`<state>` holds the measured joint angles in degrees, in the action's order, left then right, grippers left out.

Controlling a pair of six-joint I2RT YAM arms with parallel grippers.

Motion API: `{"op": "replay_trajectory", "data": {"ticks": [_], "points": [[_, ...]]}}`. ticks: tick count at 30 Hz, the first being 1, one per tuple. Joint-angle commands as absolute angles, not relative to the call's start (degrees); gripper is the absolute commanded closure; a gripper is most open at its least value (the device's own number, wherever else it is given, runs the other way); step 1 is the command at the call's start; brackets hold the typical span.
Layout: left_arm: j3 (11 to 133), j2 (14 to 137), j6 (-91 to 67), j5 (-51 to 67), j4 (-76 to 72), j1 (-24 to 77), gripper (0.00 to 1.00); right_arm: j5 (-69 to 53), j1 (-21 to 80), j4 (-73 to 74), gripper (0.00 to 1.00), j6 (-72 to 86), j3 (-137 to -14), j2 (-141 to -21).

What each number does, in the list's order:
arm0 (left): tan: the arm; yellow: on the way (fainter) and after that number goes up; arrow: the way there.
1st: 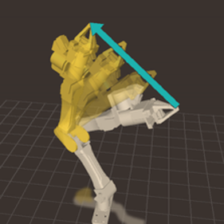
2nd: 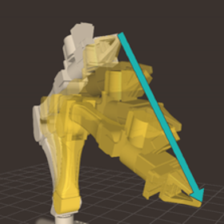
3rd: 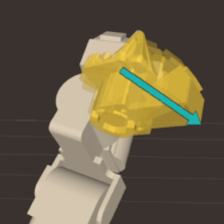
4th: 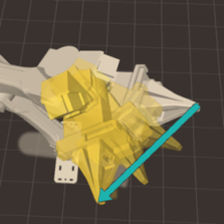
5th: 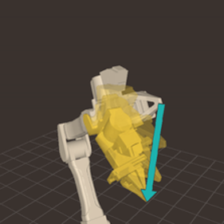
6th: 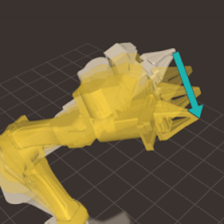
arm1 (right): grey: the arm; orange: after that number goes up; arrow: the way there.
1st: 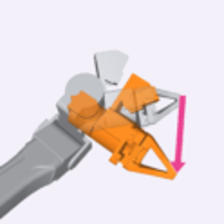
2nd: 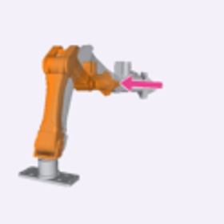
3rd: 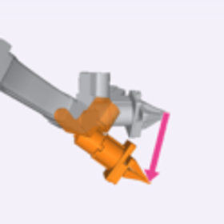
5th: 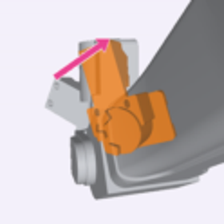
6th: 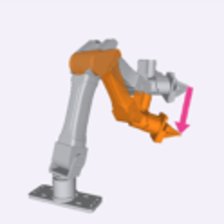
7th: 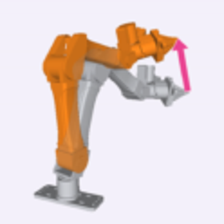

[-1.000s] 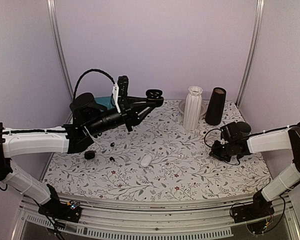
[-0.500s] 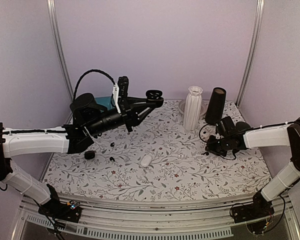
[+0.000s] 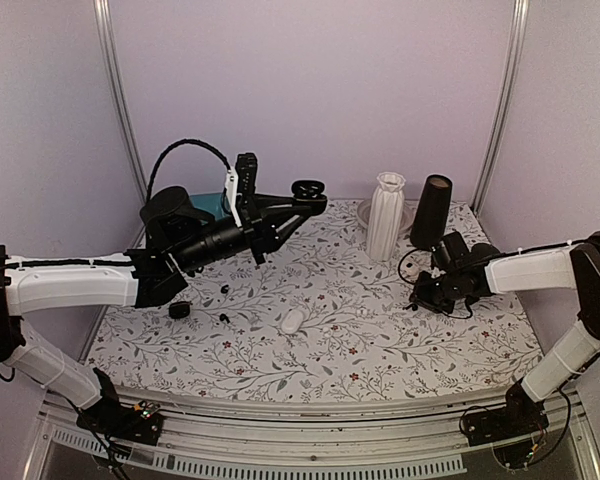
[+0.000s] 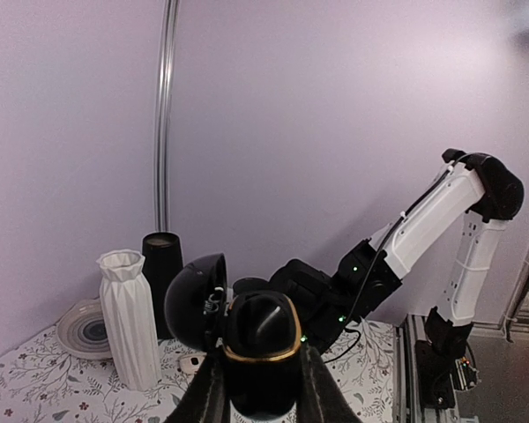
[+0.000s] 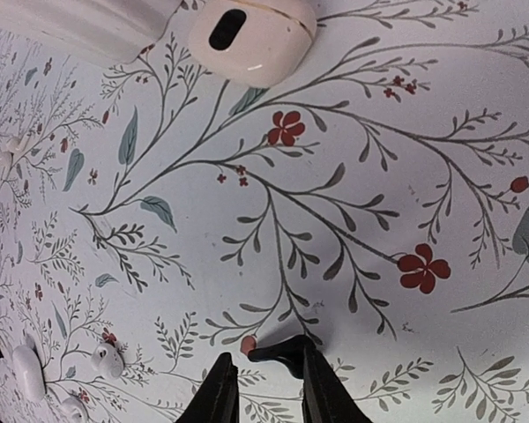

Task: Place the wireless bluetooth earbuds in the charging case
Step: Move the right earbud to the center of the board, then adjust the right earbud at the center of the board.

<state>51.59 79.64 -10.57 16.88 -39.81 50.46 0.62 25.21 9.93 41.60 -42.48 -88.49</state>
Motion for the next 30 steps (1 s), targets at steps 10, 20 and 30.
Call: {"op": "replay_trajectory", "data": {"ticks": [10,20,30], "points": [[50.5,78.1,-10.4,15.9,-40.6,49.6,1.00,0.5,25.0,9.4,0.73,44.2,-43.0,-91.8],[50.3,77.6,-10.4,15.8,-40.5,49.6,1.00,1.5,25.1,9.7,0.73,43.5,-44.6,-94.7],[50.4,77.6,-10.3,15.8,-40.3,49.6,1.00,4.9,26.2,14.7,0.74,39.4,-49.9,-97.9]]}}
